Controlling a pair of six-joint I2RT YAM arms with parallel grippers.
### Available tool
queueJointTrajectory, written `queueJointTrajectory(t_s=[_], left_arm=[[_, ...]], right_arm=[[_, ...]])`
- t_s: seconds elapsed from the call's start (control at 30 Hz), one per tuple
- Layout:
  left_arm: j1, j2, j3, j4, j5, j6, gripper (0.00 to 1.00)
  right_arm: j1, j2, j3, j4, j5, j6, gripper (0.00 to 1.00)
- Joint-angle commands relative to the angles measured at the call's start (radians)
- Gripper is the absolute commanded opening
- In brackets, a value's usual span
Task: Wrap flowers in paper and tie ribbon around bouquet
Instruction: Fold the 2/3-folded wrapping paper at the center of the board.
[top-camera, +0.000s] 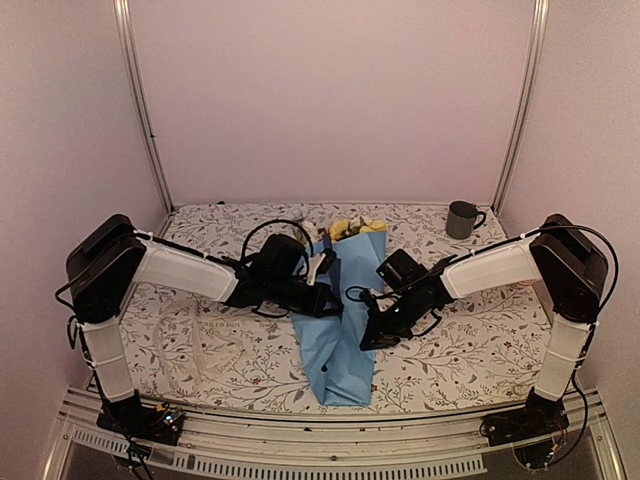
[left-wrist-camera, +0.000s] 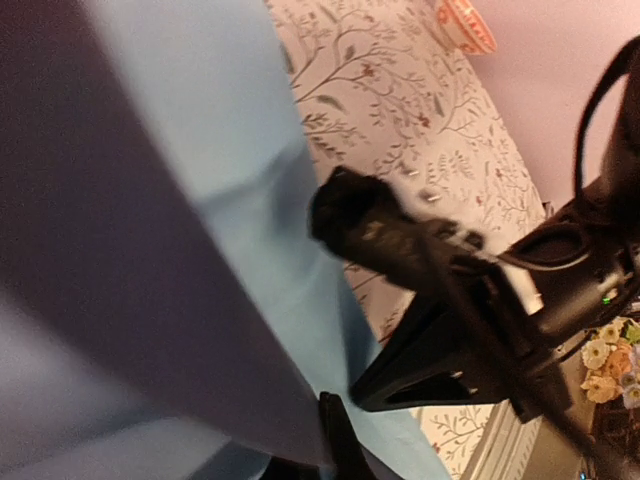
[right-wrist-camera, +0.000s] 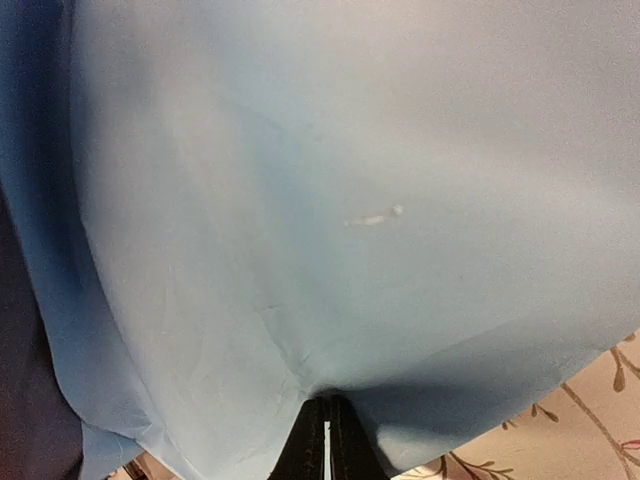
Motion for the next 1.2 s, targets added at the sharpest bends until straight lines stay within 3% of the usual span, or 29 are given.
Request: queueJointTrajectory(t_s=[0.0, 0.33, 0.6, 0.67, 0.77, 0.83, 1.07, 1.17], left_arm=[[-0.049, -0.02, 0.089, -0.005, 0.049, 0.036, 0.0], [-0.041, 0.162, 0.17, -0.013, 0.072, -0.008, 0.0], [-0.033, 0.213, 0.178, -0.063, 0.034, 0.02, 0.0], [-0.034, 0.211, 0.182, -0.073, 0.026, 0.032, 0.0], [-0.035, 0.205, 0.186, -0.091, 0.01, 0.042, 0.0], [-0.035, 0.204, 0.191, -0.101, 0.004, 0.048, 0.0], [-0.04, 0.194, 0.203, -0.112, -0.002, 0.056, 0.0], [-0.053, 0.193, 0.23, -0.13, -0.006, 0.063, 0.0]], right_arm=[[0.003, 0.024, -0.029, 0.069, -0.016, -0.012, 0.06], [0.0, -0.098, -0.118, 0.332, -0.141, 0.084, 0.05], [-0.057, -0.284, -0.17, 0.282, -0.023, 0.203, 0.06], [-0.095, -0.302, -0.178, 0.231, 0.034, 0.2, 0.13], [-0.157, -0.27, -0.182, 0.183, 0.041, 0.188, 0.39], [-0.188, -0.233, -0.177, 0.169, 0.036, 0.174, 0.49], [-0.198, -0.081, -0.143, 0.2, -0.036, 0.134, 0.52], [-0.198, -0.013, -0.123, 0.238, -0.071, 0.133, 0.47]])
